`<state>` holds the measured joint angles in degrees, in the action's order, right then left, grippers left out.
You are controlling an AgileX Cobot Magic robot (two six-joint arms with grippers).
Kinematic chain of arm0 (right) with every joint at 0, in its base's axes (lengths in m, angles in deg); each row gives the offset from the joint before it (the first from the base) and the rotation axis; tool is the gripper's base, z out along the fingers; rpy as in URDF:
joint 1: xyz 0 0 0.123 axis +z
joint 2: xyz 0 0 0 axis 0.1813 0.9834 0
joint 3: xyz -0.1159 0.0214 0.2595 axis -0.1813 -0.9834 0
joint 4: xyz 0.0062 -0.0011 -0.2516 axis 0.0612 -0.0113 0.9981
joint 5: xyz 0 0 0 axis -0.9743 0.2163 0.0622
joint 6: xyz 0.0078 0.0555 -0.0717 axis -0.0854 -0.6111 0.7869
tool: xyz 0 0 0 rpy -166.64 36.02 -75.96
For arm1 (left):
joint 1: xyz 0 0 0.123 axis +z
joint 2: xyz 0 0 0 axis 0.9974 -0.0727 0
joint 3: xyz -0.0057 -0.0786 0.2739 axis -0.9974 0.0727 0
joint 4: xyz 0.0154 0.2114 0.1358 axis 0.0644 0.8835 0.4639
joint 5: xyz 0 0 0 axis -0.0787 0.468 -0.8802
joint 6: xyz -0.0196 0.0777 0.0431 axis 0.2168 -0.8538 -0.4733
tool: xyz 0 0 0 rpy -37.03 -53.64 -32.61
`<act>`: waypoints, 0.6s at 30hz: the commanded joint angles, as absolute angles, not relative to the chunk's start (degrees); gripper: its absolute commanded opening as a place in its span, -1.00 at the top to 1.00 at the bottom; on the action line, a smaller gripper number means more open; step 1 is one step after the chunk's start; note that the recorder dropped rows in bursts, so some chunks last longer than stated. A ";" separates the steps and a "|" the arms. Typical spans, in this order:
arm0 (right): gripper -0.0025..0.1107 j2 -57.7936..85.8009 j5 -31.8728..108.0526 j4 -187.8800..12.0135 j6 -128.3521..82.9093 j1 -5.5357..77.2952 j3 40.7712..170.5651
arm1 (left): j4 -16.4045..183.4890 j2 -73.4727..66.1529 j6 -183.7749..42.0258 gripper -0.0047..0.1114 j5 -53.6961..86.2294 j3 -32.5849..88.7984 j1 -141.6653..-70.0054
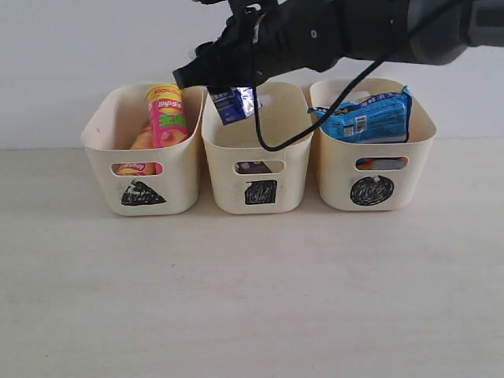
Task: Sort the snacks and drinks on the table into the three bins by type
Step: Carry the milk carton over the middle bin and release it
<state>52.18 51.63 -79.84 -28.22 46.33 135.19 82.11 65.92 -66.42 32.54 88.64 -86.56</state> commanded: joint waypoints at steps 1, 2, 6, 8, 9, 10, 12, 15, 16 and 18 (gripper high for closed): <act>0.96 52.78 41.05 -79.21 -31.66 43.50 133.90 | 82.04 66.15 -66.08 0.84 32.33 88.80 -86.45; 0.96 53.30 40.64 -79.31 -31.66 42.93 133.90 | 82.04 66.15 -66.08 0.84 32.33 88.80 -86.45; 0.96 54.99 38.48 -79.90 -32.55 41.02 133.90 | 82.04 66.15 -66.08 0.84 32.33 88.80 -86.45; 0.96 56.16 37.64 -79.90 -33.10 40.21 133.90 | 82.04 66.15 -66.08 0.84 32.33 88.80 -86.45; 0.96 56.73 36.91 -79.90 -33.86 39.90 133.90 | 82.04 66.15 -66.08 0.84 32.33 88.80 -86.45; 0.96 57.21 36.34 -80.15 -34.52 39.56 133.90 | 82.04 66.15 -66.08 0.84 32.33 88.80 -86.45; 0.96 58.36 34.87 -80.14 -36.93 39.02 133.90 | 82.04 66.15 -66.08 0.84 32.33 88.80 -86.45; 0.96 60.20 31.79 -80.14 -38.10 38.70 133.90 | 82.04 66.15 -66.08 0.84 32.33 88.80 -86.45; 0.96 60.91 30.17 -80.14 -38.10 38.70 133.90 | 82.04 66.15 -66.08 0.84 32.33 88.80 -86.45; 0.96 61.85 28.17 -80.14 -38.10 38.47 133.90 | 82.04 66.15 -66.08 0.84 32.33 88.80 -86.45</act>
<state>61.27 33.80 -80.04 -37.55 39.06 133.61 82.11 65.92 -66.42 32.54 88.64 -86.56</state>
